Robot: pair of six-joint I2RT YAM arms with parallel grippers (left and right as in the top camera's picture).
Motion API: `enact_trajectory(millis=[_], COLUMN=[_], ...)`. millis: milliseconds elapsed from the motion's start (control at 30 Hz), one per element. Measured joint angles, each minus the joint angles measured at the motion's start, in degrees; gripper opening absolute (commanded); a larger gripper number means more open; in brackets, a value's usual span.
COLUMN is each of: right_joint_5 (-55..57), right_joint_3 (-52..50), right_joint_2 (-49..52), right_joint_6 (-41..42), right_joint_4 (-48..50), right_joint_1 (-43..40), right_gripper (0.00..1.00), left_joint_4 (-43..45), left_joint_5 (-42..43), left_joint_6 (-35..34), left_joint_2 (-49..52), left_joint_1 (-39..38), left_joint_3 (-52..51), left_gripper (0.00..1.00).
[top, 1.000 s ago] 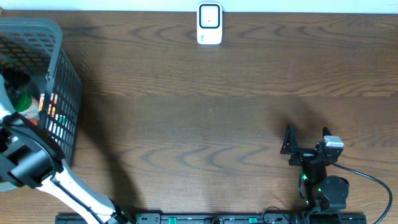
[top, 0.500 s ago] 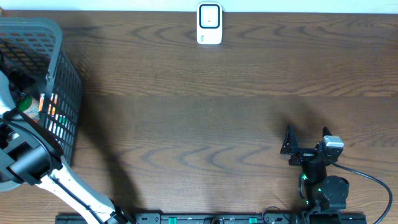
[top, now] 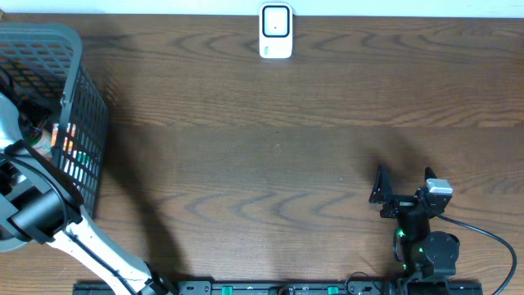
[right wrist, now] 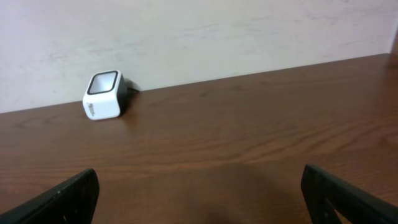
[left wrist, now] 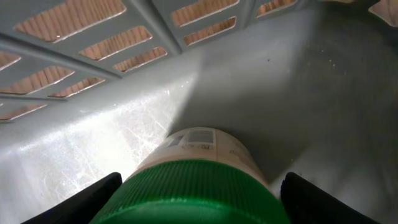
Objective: Scan the item barcode
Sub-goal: 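Reach the left gripper into the basket and grasp the green-capped bottle, then lift the bottle out and place it upright near the scanner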
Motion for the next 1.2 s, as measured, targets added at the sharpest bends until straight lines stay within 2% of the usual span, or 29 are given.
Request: enact_trajectory(millis=[300, 567, 900, 1033, 1200], right_joint_5=[0.00, 0.00, 0.00, 0.00, 0.00], right_joint_3=[0.00, 0.00, 0.00, 0.00, 0.00], right_joint_2=[0.00, 0.00, 0.00, 0.00, 0.00], right_joint_6=[0.00, 0.00, 0.00, 0.00, 0.00], right_joint_4=[0.00, 0.00, 0.00, 0.00, 0.02], right_joint_1=[0.00, 0.00, 0.00, 0.00, 0.00], right_gripper=[0.99, 0.99, 0.99, 0.99, 0.99], left_joint_4=[2.01, 2.12, -1.46, -3.26, -3.80], left_joint_5=[-0.04, -0.44, -0.35, 0.42, 3.87], left_joint_6=[0.00, -0.28, 0.07, 0.13, 0.22], left_joint_2=[0.85, 1.68, 0.31, -5.11, -19.37], left_joint_1=[0.22, 0.28, 0.33, 0.33, 0.33], left_joint_3=[0.00, 0.02, 0.00, -0.24, -0.48], left_gripper=[0.82, 0.61, 0.61, 0.61, 0.62])
